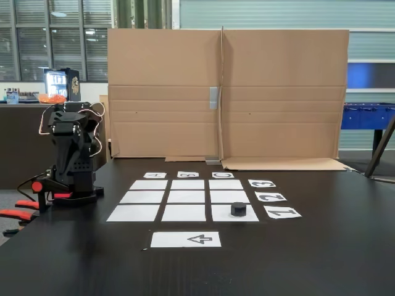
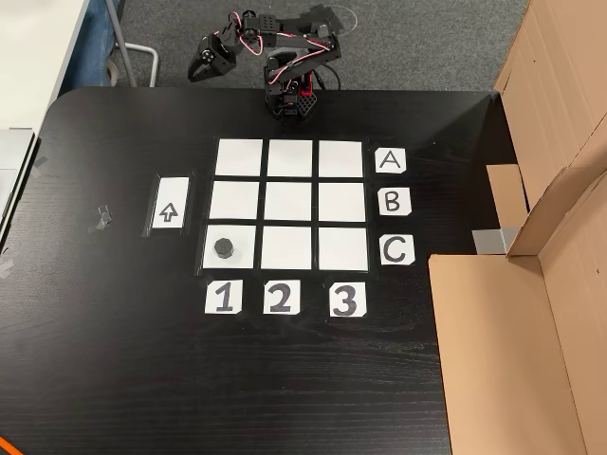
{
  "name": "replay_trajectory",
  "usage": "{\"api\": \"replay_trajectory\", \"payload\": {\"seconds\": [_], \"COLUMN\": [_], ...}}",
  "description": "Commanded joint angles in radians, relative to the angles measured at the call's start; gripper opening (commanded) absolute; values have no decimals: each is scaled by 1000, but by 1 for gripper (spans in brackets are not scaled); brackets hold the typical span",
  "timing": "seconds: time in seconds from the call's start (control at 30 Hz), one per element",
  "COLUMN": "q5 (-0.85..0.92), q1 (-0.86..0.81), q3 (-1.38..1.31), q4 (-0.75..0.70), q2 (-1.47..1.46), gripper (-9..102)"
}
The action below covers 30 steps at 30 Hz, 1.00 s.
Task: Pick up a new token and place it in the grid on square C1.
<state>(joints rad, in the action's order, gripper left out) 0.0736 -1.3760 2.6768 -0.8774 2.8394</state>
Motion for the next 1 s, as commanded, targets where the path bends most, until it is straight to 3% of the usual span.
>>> {"api": "replay_trajectory", "payload": {"seconds": [0.0, 0.6, 0.97], "q5": [21, 72, 89], "q1": [-2, -26, -52], "q3": [48, 299, 296], "q4": [-80, -179, -229], "q2": [135, 472, 485], "gripper": [-1, -1, -1]}}
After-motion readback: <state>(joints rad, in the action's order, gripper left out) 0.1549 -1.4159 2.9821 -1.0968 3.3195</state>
